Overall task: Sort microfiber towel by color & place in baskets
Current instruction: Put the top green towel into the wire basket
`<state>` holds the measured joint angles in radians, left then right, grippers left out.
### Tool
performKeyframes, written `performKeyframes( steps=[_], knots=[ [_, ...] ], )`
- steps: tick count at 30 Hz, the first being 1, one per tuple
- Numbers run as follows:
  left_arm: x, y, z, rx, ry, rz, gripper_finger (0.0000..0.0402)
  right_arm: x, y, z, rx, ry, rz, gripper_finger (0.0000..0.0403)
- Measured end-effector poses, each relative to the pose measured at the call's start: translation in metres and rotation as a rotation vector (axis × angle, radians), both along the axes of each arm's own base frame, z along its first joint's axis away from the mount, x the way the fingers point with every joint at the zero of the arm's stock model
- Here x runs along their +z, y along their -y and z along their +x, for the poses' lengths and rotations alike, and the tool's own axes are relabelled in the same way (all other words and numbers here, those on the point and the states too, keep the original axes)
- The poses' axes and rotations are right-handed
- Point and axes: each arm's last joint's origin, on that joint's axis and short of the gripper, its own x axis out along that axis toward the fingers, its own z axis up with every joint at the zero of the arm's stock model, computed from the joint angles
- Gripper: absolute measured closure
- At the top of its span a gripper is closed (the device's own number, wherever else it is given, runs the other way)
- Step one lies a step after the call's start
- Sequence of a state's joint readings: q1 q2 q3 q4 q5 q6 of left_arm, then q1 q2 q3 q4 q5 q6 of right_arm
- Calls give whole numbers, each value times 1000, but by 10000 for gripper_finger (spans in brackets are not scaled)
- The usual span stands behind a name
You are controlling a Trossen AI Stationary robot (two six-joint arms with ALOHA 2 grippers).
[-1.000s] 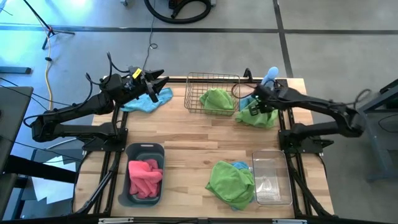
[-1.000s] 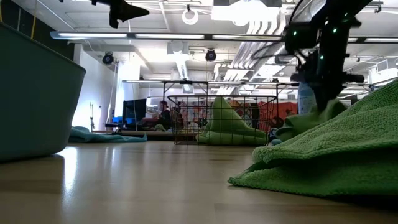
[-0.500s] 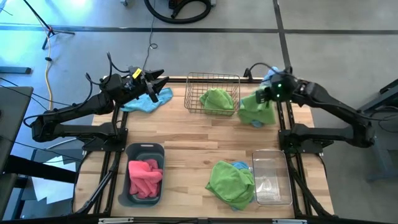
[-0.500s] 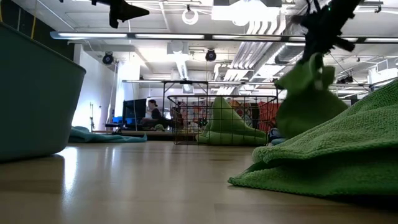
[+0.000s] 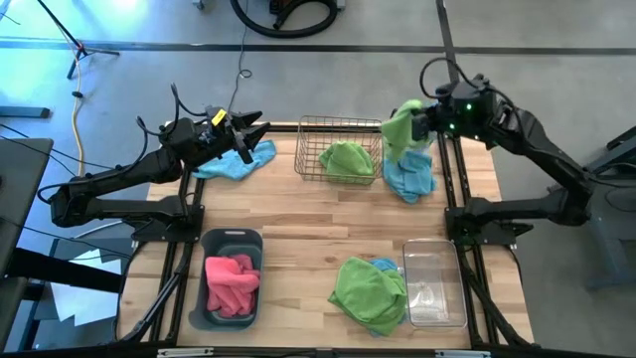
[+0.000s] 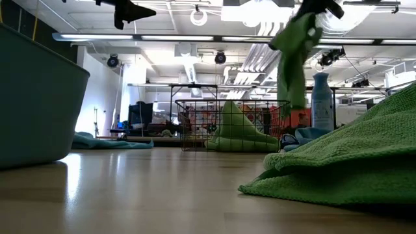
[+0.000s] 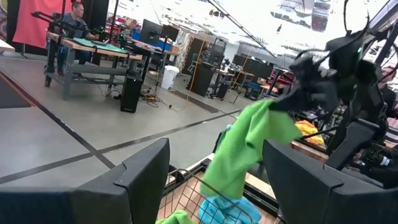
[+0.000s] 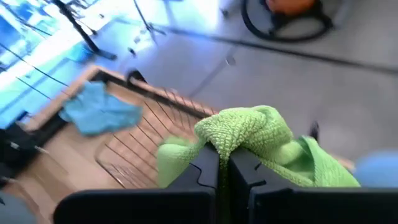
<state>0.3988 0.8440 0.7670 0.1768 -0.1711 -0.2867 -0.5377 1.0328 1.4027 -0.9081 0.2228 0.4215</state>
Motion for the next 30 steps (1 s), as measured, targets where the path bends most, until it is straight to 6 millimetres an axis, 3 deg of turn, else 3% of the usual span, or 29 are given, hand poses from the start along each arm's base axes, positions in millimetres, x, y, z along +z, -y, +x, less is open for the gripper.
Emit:
performKeyframes(
  steps=[5,13,21,30],
  knots=[
    [0,0,0,0,0,0,156,27,4,21,87,49,-72,403],
    [0,0,0,0,0,0,156,37,19,73,195,14,-133,403],
    [0,0,0,0,0,0,156,22,36,117,268,-8,-133,403],
    [0,0,0,0,-1,0,156,-12,49,145,314,-121,-29,403]
  ],
)
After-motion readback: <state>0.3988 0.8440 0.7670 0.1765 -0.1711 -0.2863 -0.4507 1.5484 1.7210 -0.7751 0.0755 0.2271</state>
